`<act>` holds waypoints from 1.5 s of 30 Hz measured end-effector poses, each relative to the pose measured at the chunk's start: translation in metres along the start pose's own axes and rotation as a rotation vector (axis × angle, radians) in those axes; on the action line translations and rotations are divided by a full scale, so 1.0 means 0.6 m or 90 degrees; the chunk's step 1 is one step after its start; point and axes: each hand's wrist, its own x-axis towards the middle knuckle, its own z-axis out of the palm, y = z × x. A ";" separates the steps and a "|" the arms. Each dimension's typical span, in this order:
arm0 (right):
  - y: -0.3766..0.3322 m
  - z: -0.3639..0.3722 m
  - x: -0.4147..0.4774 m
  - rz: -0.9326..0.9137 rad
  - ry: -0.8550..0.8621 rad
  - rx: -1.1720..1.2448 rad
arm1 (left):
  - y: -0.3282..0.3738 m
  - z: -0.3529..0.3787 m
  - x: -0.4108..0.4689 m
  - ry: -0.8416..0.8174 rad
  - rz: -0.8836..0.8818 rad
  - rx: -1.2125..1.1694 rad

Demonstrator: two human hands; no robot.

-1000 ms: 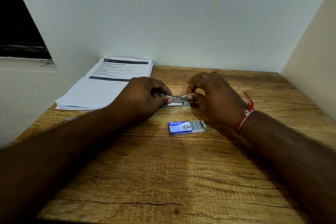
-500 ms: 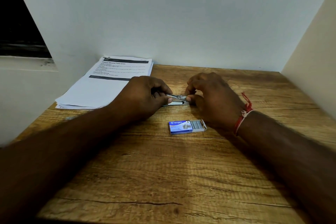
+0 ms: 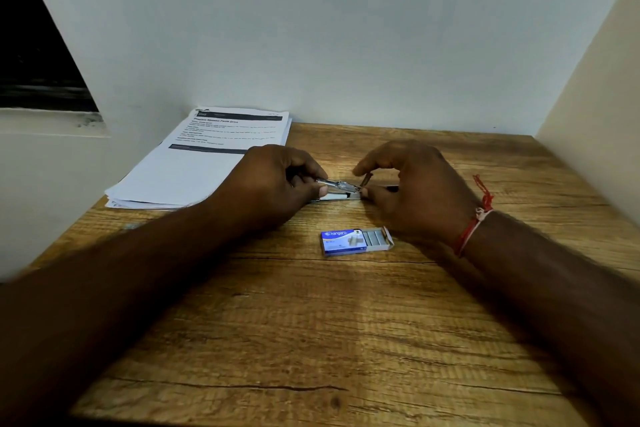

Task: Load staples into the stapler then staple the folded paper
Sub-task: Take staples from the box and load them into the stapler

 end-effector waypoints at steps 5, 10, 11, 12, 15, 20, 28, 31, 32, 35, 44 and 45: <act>0.002 -0.003 -0.002 0.046 0.005 0.082 | 0.002 0.000 -0.002 0.001 0.003 -0.007; 0.005 -0.002 -0.001 0.053 0.013 0.104 | 0.005 -0.003 0.000 -0.004 -0.002 0.000; 0.005 -0.003 -0.001 0.051 0.013 0.100 | 0.005 -0.003 0.001 -0.004 -0.002 0.003; 0.004 -0.003 -0.001 0.049 0.015 0.098 | 0.006 -0.004 0.001 -0.004 -0.002 0.004; 0.001 -0.006 -0.002 0.036 0.039 0.105 | 0.005 -0.004 0.000 -0.002 -0.004 0.000; -0.007 -0.009 -0.004 -0.024 0.097 0.087 | 0.008 -0.004 0.002 0.007 -0.018 -0.018; -0.019 -0.017 -0.003 -0.205 0.263 0.016 | 0.009 0.014 -0.006 0.006 -0.030 -0.104; -0.025 -0.016 -0.004 -0.239 0.280 0.007 | 0.012 0.022 -0.011 -0.008 -0.016 -0.127; -0.027 -0.015 -0.005 -0.245 0.284 0.005 | 0.013 0.025 -0.011 -0.010 -0.013 -0.130; -0.026 -0.015 -0.005 -0.255 0.286 0.009 | 0.015 0.028 -0.013 -0.008 -0.013 -0.119; -0.025 -0.022 -0.008 -0.307 0.263 0.001 | 0.022 0.034 -0.015 0.000 -0.021 -0.106; -0.025 -0.023 -0.009 -0.305 0.264 0.002 | 0.023 0.034 -0.016 0.000 -0.021 -0.104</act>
